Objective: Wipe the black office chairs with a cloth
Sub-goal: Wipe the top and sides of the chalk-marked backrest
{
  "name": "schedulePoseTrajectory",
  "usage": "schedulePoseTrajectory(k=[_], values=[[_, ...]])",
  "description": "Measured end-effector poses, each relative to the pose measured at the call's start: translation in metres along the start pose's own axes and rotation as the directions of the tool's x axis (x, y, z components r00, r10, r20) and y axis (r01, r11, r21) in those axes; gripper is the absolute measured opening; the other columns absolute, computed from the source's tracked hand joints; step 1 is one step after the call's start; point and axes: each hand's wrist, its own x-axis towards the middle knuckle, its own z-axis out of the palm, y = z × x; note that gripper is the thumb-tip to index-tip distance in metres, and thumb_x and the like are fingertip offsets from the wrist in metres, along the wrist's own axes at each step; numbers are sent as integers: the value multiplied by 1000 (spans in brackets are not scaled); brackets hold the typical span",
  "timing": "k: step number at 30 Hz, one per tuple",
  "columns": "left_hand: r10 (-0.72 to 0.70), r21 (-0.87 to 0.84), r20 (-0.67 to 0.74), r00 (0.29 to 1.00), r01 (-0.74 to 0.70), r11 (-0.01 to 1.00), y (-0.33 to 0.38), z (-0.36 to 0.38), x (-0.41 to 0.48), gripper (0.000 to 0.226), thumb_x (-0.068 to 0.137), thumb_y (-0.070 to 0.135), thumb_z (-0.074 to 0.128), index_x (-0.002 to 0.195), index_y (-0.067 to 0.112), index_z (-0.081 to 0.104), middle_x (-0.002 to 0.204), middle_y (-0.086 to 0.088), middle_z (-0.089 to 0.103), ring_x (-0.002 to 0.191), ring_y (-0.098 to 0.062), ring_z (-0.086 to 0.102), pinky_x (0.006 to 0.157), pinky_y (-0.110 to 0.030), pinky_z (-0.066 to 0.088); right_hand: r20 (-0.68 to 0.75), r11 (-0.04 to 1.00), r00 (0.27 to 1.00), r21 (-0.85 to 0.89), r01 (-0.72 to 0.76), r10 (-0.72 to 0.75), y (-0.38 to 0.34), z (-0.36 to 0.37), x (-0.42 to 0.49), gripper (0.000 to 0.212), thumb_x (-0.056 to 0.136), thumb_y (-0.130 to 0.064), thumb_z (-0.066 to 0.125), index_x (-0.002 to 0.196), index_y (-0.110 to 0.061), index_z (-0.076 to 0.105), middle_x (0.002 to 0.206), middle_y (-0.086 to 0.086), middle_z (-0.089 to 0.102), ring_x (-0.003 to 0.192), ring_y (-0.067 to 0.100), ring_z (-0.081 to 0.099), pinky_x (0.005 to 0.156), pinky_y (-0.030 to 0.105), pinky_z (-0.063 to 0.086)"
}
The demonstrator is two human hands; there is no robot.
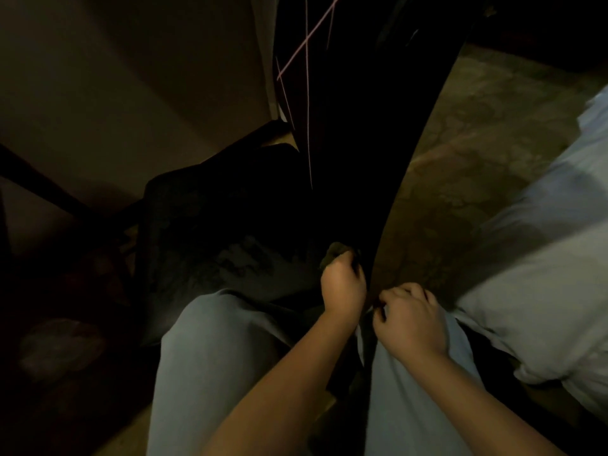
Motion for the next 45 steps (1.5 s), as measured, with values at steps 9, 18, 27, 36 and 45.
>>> schedulePoseTrajectory(k=[9, 18, 27, 36, 45], values=[[21, 10, 95, 995, -22, 1000, -8, 5, -10, 15, 94, 9, 53, 90, 2, 65, 84, -13, 66, 76, -23, 62, 60, -26, 42, 24, 999, 999, -11, 31, -31, -6, 3, 1, 25, 90, -35, 50, 107, -24, 65, 114, -5, 64, 118, 18, 45, 106, 36, 28], [-129, 92, 338, 932, 103, 990, -25, 17, -1, 33, 97, 10, 46, 127, 1, 57, 115, -21, 65, 106, -35, 60, 82, -35, 46, -36, 999, 999, 22, 37, -36, -3, 2, 0, 26, 93, -38, 46, 102, -27, 67, 106, -8, 66, 113, 16, 47, 105, 34, 28], [-176, -76, 320, 931, 210, 975, -17, 11, -8, 37, 100, 16, 46, 135, 4, 53, 131, -14, 59, 122, -27, 54, 97, -30, 43, -69, 994, 998, 110, 5, 3, 7, -2, -7, 20, 93, -34, 49, 97, -26, 67, 103, -8, 65, 110, 14, 48, 102, 32, 29], [-107, -253, 175, 979, 149, 956, -3, 4, -13, 31, 100, 16, 46, 126, 3, 58, 118, -10, 64, 108, -18, 60, 88, -31, 49, -80, 989, 993, 131, -72, 83, 21, -10, -8, 18, 93, -33, 51, 100, -26, 67, 104, -8, 64, 111, 15, 48, 99, 32, 32], [-260, -59, 342, 903, 296, 953, -17, 34, -14, 29, 101, 11, 41, 121, -1, 57, 111, -20, 63, 104, -34, 60, 80, -32, 46, -111, 994, 991, 92, -65, 75, 28, 3, 0, 14, 88, -33, 56, 91, -26, 69, 93, -6, 67, 101, 17, 52, 92, 35, 35]])
